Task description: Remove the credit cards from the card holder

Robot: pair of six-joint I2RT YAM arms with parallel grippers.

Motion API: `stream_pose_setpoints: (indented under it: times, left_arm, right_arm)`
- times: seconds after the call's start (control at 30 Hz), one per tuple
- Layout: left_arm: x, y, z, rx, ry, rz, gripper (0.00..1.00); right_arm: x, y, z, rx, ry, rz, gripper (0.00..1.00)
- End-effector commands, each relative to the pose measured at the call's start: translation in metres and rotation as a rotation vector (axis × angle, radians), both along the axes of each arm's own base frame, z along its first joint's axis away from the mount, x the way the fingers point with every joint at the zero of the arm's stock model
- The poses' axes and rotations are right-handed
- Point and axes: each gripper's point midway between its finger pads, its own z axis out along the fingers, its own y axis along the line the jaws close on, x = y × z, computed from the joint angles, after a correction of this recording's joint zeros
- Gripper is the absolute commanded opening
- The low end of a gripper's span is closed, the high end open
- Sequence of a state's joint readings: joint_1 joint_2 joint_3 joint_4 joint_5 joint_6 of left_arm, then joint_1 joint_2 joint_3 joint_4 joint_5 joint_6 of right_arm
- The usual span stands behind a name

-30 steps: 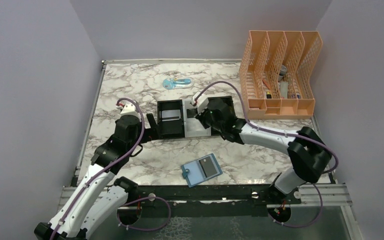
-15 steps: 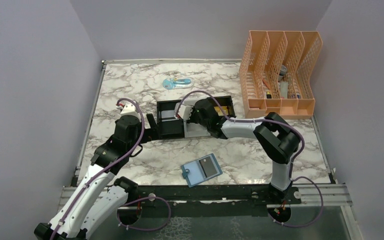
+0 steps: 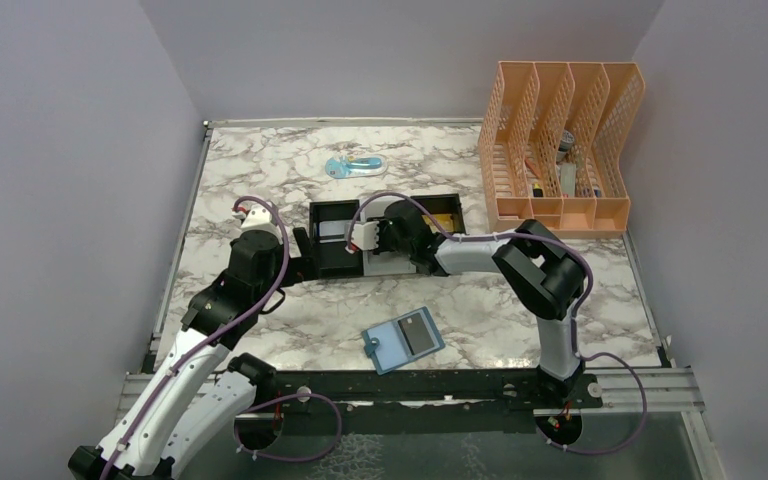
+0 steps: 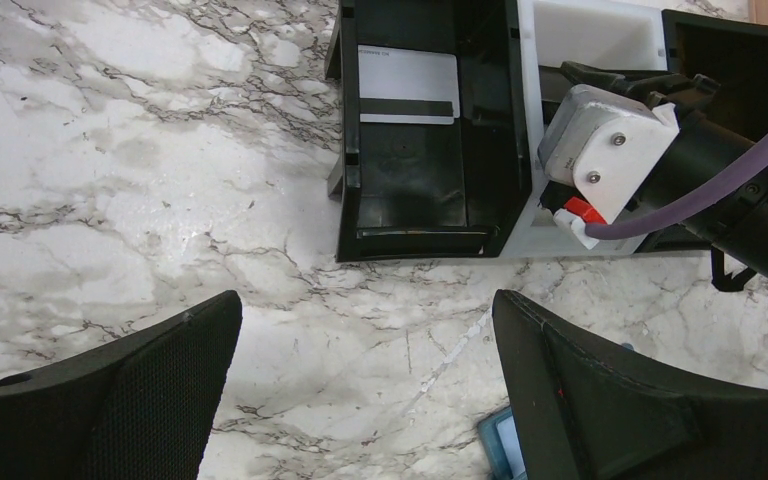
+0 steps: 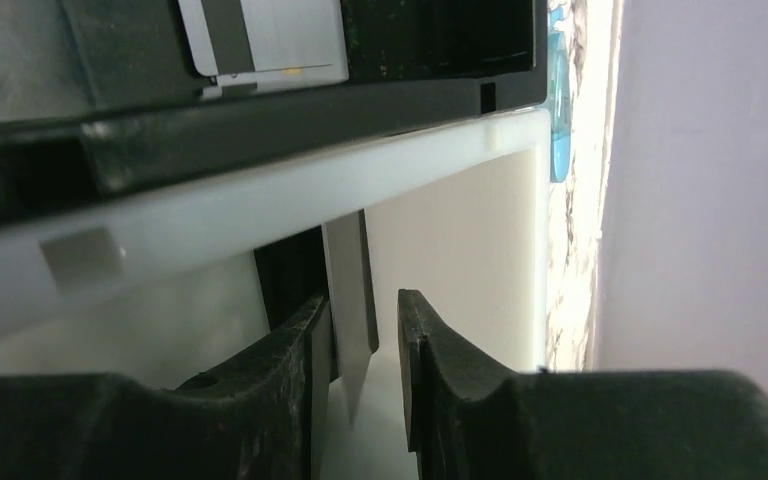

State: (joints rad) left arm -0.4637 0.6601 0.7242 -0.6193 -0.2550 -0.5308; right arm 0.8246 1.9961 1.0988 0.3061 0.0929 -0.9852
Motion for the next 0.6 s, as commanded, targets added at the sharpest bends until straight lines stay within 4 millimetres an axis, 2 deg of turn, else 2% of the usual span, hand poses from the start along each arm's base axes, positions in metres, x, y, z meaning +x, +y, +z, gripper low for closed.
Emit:
stream_pose_setpoints:
  times: [0.0,0.3,0.4,0.57]
  left_arm:
    - [-0.001,0.005,-0.002,0.016,-0.004,0.010,0.99]
    - [-0.001,0.005,-0.002,0.017,-0.004,0.008,0.99]
    - [-0.001,0.004,-0.003,0.017,0.000,0.006,0.99]
    - [-0.001,0.003,-0.004,0.018,0.006,0.002,0.99]
  right_arm:
    - [0.001,0.001,-0.003,-0.017,0.030,0.035,0.32]
    - [-0.001,-0.008,0.007,0.021,0.044,0.018,0.34]
    - [-0.006,-0.005,0.016,0.061,0.054,0.032,0.38]
    - [-0.006,-0.004,0.032,0.117,0.047,0.017,0.40]
